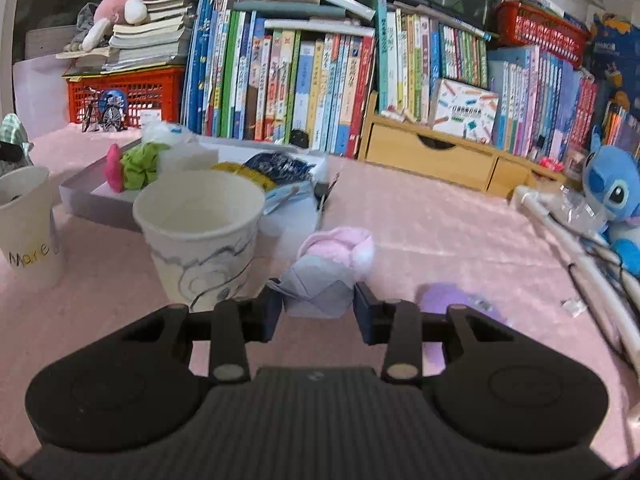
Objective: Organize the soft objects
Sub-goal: 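Carry the gingham cloth and white paper over the white tray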
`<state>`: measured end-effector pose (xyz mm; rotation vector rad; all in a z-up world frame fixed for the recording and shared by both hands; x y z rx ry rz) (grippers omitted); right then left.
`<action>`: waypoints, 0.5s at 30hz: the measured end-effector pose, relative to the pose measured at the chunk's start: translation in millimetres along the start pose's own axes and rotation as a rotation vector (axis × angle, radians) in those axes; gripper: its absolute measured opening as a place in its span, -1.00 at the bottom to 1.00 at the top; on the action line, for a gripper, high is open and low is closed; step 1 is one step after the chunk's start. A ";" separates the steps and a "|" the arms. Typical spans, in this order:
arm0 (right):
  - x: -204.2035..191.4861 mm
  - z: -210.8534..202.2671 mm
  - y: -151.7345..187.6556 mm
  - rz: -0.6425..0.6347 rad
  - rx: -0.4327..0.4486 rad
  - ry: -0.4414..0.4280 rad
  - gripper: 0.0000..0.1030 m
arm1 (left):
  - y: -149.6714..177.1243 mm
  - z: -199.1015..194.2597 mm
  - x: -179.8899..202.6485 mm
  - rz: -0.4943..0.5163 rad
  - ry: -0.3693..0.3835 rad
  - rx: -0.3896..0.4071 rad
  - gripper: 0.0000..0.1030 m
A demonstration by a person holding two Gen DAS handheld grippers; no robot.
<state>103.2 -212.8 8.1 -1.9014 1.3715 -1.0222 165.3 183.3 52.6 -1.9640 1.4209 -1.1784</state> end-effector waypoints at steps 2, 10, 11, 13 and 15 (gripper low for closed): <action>4.3 -3.3 -5.0 0.000 0.013 0.010 -0.16 | -6.2 -2.3 7.7 0.019 0.003 0.004 -0.35; 20.6 -11.5 -31.2 0.000 0.077 0.049 -0.16 | -29.0 -7.9 42.3 0.090 0.036 0.026 -0.35; 22.1 -12.2 -34.9 -0.003 0.084 0.052 -0.16 | -30.8 -8.6 47.3 0.100 0.040 0.026 -0.35; 24.7 -13.1 -41.8 -0.006 0.094 0.053 -0.16 | -34.5 -9.4 58.1 0.120 0.052 0.021 -0.35; 27.2 -13.9 -48.0 -0.006 0.104 0.049 -0.16 | -37.5 -8.6 68.8 0.138 0.064 0.012 -0.35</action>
Point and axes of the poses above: each gripper's, at about its wrist camera, not at the fingertips, and z roughly the way its jaws point, x to its right, y to its underside, the point moved 5 cm from there along z, roughly the way its jaws point, and after that the axes turned 7 degrees about -z, right-handed, at the moved point
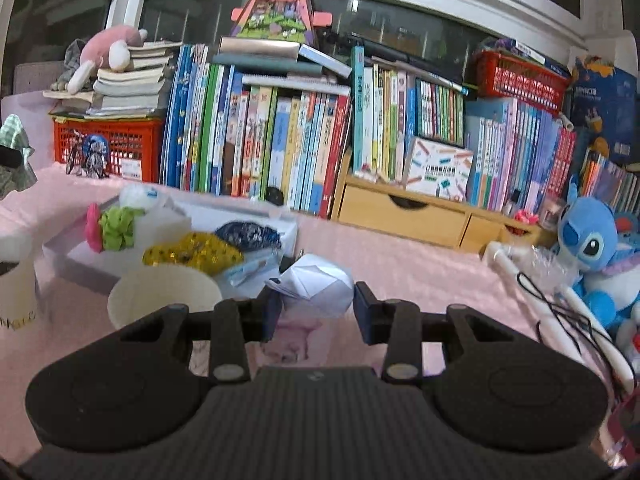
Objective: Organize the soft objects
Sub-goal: 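Carry the gingham cloth and white paper over the white tray, then open the right tool to drop the paper while the left tool lowers the cloth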
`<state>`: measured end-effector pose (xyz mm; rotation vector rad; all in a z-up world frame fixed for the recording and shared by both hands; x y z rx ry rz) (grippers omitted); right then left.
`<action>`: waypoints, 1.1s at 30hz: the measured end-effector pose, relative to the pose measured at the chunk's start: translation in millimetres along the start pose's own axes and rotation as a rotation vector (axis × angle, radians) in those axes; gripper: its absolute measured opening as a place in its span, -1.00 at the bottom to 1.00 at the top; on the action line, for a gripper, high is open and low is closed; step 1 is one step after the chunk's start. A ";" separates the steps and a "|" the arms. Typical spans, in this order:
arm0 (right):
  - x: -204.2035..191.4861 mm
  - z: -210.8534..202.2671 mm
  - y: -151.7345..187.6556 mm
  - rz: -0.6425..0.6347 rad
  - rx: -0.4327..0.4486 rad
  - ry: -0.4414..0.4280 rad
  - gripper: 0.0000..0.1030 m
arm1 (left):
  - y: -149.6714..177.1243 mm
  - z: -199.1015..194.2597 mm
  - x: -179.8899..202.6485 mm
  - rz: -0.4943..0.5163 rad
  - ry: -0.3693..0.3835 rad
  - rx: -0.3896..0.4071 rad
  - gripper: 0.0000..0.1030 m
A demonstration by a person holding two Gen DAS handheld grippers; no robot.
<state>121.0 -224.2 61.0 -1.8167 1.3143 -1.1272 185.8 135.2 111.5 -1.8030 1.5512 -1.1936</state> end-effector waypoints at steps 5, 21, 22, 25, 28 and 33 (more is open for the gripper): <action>7.1 1.2 -17.8 0.014 0.027 -0.025 -0.16 | -11.3 6.3 31.1 0.048 0.044 -0.041 -0.35; 0.3 33.9 -76.9 0.039 -0.002 -0.174 -0.16 | -23.2 71.2 88.5 0.051 0.121 -0.352 -0.34; -0.2 37.7 -78.0 0.045 -0.016 -0.182 -0.16 | -22.1 77.4 88.5 0.043 0.116 -0.376 -0.34; -1.8 50.8 -78.2 0.059 -0.057 -0.198 -0.16 | -18.4 94.5 88.4 0.032 0.102 -0.418 -0.34; -2.5 64.6 -72.1 0.078 -0.109 -0.212 -0.16 | -11.5 109.4 89.6 0.038 0.083 -0.445 -0.34; -1.6 92.6 -52.4 0.149 -0.238 -0.246 -0.16 | 2.4 135.1 92.4 0.039 0.061 -0.513 -0.34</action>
Point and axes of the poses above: each gripper's, at about its wrist camera, not at the fingertips, and z roughly the way its jaws point, x to its right, y to its underside, the point moved 5 cm from there along z, roughly the way its jaws point, and after that the axes turned 7 degrees about -z, right-handed, at the moved point
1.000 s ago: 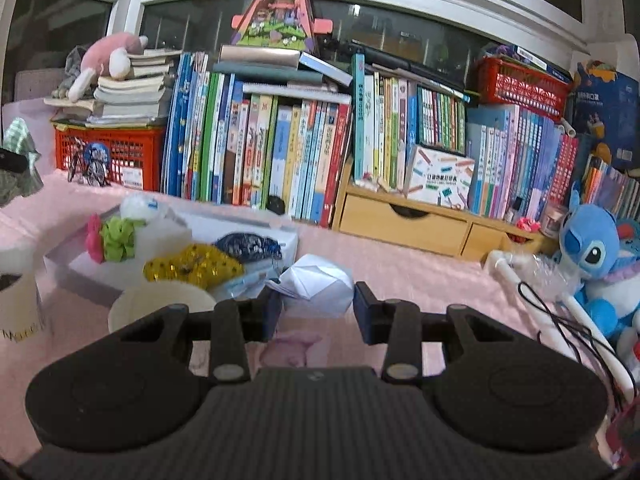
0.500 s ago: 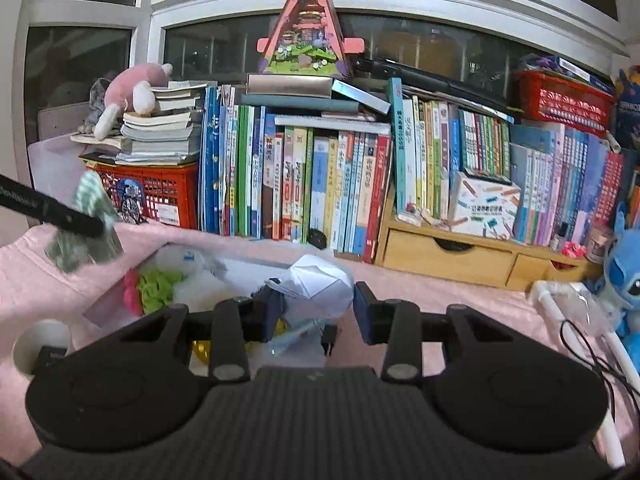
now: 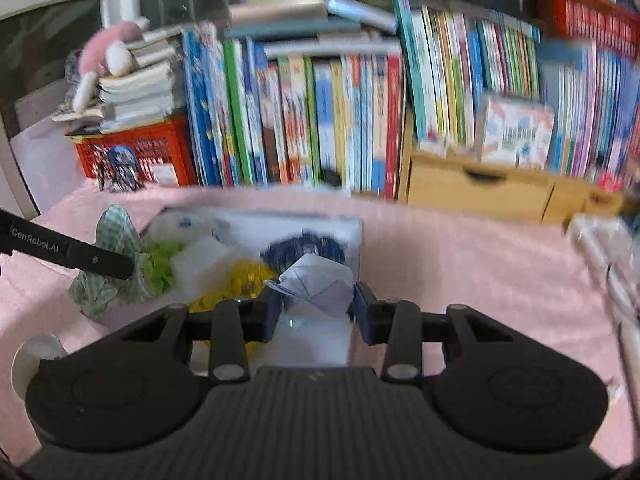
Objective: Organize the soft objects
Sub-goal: 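Open the right tool to drop the paper while the left tool lowers the cloth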
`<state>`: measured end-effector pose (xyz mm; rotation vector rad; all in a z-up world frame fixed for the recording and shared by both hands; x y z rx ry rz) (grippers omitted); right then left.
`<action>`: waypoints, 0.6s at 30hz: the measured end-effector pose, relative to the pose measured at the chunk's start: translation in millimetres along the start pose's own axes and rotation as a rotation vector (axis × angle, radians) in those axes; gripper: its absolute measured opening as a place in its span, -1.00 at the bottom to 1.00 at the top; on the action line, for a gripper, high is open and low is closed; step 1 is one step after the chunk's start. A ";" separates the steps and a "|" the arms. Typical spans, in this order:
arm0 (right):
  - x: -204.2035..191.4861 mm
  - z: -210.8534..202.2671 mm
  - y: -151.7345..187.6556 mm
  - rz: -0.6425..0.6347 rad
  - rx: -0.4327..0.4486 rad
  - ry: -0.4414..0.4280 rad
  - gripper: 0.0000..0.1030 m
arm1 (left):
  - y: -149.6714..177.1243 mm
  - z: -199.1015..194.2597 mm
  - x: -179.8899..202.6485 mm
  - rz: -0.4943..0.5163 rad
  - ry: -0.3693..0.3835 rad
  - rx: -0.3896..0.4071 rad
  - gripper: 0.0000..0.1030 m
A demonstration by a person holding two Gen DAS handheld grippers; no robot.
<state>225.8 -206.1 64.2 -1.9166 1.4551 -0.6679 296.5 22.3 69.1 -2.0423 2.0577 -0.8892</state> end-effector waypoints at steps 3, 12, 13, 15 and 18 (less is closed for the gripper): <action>3.9 17.7 6.0 0.017 -0.041 -0.005 -0.16 | -1.8 13.3 -1.1 -0.001 -0.022 -0.025 -0.34; 9.1 56.3 9.8 0.071 -0.167 -0.095 -0.16 | -10.5 45.6 -7.8 -0.025 -0.075 -0.086 -0.33; 8.8 59.0 9.5 0.071 -0.177 -0.102 -0.16 | -12.1 49.1 -8.7 -0.031 -0.077 -0.089 -0.33; 7.0 64.0 9.7 0.070 -0.194 -0.115 -0.16 | -14.6 53.5 -8.9 -0.033 -0.085 -0.090 -0.33; 4.4 72.2 10.2 0.066 -0.214 -0.122 -0.15 | -19.7 60.3 -10.2 -0.035 -0.103 -0.081 -0.33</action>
Point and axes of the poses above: each gripper's, at about its wrist camera, not at the fingertips, and z roughly the way its jaws point, x to its right, y to its underside, the point moved 5 cm from there along z, roughly the way its jaws point, and after that the axes turned 7 degrees about -z, right-handed, at the moved point
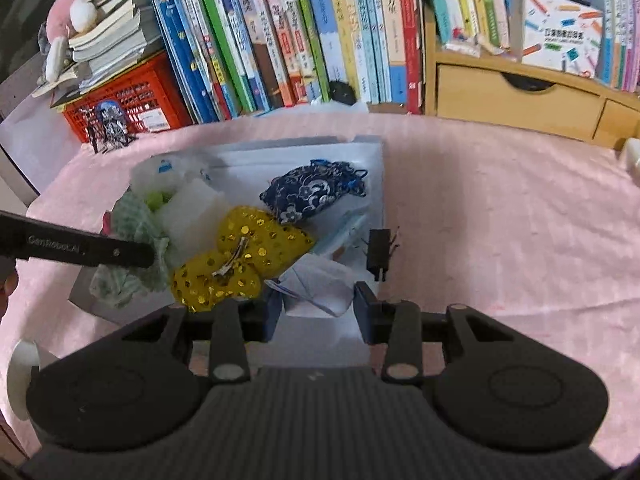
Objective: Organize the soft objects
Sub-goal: 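Open the right tool to drop the paper while the left tool lowers the cloth, then open the left tool to release the gingham cloth into the tray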
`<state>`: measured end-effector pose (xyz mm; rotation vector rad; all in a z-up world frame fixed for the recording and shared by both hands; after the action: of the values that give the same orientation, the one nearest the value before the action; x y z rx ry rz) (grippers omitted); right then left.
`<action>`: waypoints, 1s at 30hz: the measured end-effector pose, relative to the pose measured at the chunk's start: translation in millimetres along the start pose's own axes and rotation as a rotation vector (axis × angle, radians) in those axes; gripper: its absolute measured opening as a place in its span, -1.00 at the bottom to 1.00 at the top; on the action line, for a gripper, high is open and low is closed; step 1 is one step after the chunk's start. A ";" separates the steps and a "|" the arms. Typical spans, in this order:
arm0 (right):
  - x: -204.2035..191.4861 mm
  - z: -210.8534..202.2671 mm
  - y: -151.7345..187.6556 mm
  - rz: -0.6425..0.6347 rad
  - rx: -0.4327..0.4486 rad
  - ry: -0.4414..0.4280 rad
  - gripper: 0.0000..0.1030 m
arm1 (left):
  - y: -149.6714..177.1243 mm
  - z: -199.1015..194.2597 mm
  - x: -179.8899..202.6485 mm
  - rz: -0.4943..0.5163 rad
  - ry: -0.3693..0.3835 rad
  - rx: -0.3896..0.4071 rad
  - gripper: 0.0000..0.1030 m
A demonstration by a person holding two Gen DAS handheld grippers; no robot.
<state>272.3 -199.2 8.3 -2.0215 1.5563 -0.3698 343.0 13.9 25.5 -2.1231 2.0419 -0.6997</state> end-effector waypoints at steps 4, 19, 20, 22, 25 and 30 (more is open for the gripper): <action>-0.5 7.2 -1.9 -0.005 -0.011 -0.009 -0.15 | -6.2 7.7 -0.3 -0.010 -0.019 0.003 -0.32; 0.6 25.4 -11.7 0.021 -0.029 -0.015 -0.15 | -18.7 29.8 3.6 -0.001 -0.055 0.006 -0.28; 0.7 26.5 -11.5 0.023 -0.031 -0.015 -0.15 | -19.4 30.8 3.5 -0.002 -0.056 0.007 -0.28; 0.9 28.5 -11.1 0.028 -0.036 -0.016 -0.15 | -20.4 32.6 3.0 -0.006 -0.056 0.006 -0.27; 1.1 30.6 -10.1 0.030 -0.040 -0.021 -0.15 | -20.5 35.6 2.8 0.002 -0.060 0.005 -0.27; 2.4 32.8 -8.0 0.033 -0.047 -0.021 -0.14 | -19.5 36.4 6.0 0.018 -0.066 0.012 -0.24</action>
<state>296.7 -191.6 -13.9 -2.0257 1.5978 -0.3016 375.3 1.4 2.3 -2.0903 2.0156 -0.6292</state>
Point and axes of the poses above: each gripper's, at about its wrist camera, not at the fingertips, and z roughly the way its jaws point, x to its right, y to its underside, the point moved 5 cm from there along z, roughly the way its jaws point, and after that the axes turned 7 degrees about -z, right-handed, at the moved point
